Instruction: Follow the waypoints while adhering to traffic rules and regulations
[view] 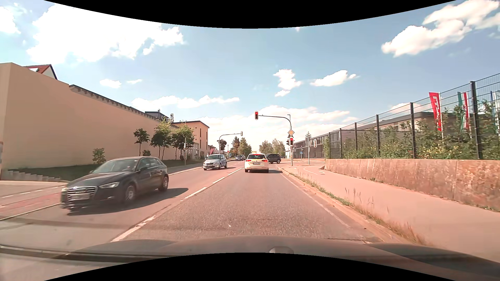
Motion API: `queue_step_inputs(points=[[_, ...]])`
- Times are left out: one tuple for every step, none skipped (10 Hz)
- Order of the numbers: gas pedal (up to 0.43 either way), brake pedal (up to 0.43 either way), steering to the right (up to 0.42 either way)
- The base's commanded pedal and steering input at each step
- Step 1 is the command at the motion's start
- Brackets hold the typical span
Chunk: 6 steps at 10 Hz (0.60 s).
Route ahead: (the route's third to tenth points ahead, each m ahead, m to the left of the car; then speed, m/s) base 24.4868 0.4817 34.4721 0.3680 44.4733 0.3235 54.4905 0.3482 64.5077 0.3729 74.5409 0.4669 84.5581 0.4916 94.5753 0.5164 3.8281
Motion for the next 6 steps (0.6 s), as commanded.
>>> queue_step_inputs(points=[[0.0,0.0,0.002],[0.0,0.0,-0.002],[0.0,0.0,-0.004],[0.0,0.006,-0.004],[0.0,0.006,-0.004],[0.0,0.012,-0.004]])
